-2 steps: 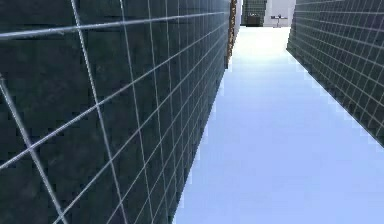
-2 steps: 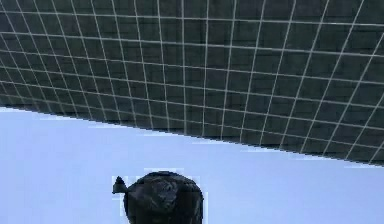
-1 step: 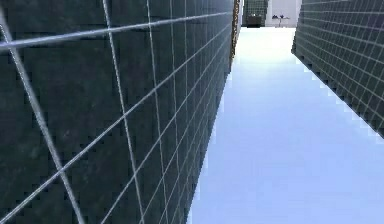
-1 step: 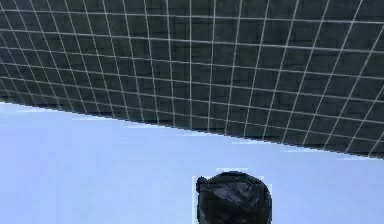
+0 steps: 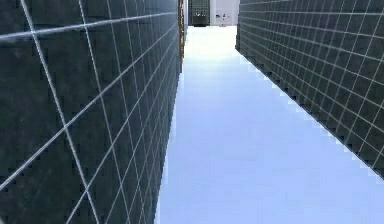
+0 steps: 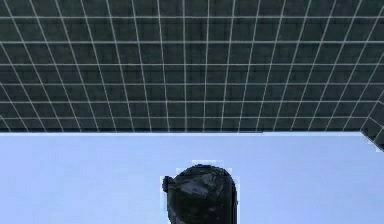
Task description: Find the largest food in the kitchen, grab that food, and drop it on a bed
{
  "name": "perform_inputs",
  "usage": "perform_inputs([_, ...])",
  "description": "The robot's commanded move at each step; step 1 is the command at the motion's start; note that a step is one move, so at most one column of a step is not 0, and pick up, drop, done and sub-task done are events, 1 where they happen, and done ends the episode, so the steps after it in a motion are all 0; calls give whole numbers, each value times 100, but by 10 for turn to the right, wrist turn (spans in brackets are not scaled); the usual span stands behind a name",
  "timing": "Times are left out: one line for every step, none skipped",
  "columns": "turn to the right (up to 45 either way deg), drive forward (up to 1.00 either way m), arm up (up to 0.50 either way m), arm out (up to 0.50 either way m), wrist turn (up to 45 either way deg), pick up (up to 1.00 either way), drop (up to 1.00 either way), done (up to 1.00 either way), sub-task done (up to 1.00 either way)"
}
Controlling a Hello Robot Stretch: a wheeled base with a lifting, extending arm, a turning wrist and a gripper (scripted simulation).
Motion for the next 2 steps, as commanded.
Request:
perform_inputs([0,100,0,0,0,0,0,0,0])
perform_inputs([0,100,0,0,0,0,0,0,0])
